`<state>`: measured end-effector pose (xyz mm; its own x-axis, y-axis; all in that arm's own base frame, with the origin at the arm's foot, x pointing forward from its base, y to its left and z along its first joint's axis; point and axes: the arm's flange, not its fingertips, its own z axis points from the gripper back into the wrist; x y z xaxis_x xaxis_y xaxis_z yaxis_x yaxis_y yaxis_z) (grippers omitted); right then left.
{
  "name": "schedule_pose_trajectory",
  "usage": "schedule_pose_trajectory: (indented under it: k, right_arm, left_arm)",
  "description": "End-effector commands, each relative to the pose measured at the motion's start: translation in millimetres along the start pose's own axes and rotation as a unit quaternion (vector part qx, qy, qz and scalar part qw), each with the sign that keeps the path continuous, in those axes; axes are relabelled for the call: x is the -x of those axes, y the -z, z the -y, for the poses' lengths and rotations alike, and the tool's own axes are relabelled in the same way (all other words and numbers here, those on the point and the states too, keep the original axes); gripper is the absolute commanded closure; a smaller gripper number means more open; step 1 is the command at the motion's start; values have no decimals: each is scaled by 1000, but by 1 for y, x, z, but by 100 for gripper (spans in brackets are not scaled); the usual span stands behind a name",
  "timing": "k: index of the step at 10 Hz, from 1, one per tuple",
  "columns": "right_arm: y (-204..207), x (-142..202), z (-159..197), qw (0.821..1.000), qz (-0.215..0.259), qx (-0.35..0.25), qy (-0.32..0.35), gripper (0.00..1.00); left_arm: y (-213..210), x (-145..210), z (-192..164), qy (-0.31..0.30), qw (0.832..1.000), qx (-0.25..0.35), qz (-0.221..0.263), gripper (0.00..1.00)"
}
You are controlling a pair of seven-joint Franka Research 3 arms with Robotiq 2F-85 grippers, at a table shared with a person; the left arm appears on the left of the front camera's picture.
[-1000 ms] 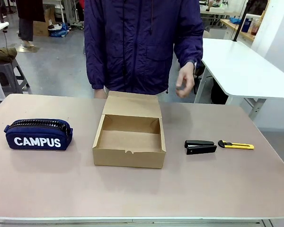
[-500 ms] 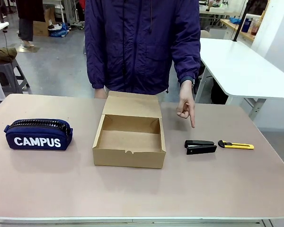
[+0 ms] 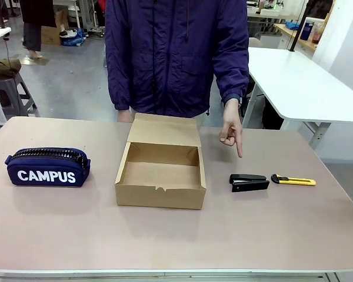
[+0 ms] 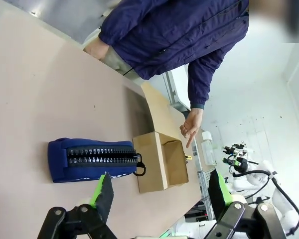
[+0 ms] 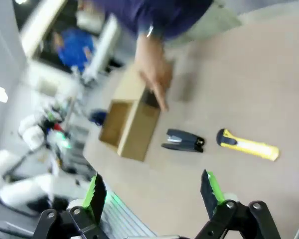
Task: Pack the item into the box.
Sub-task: Pick up the item indicated by the person and place it inside the Mailer Box.
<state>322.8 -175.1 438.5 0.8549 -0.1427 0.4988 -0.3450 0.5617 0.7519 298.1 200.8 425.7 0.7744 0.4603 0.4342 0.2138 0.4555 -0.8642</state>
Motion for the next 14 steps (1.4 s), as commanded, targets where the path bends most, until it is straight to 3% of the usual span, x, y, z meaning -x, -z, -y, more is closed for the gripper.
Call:
schedule_pose_trajectory:
  k: [1,3,4,5,7,8,11,14]
  right_arm:
    - [60,-8,-47,976,-66,81,-192,0]
    - [110,-19,-62,923,-151,122,-333,0]
    - [132,-16,-72,871,-180,143,-434,0]
    - [147,-13,-82,835,-206,154,-486,0]
    - [185,-6,-92,767,-274,198,-545,0]
    - [202,-2,-89,745,-322,199,-549,0]
    - [250,-2,-72,705,-407,174,-554,0]
    - [294,6,-50,693,-456,138,-541,0]
  left_arm:
    - [-1,-2,0,5,1000,11,7,0]
    - [-1,-2,0,5,1000,11,7,0]
    - [-1,-2,0,5,1000,11,7,0]
    - [-1,-2,0,5,1000,11,7,0]
    - [-1,-2,0,5,1000,11,7,0]
    - [-1,-2,0,5,1000,11,7,0]
    - [-1,-2,0,5,1000,11,7,0]
    - [-1,-2,0,5,1000,11,7,0]
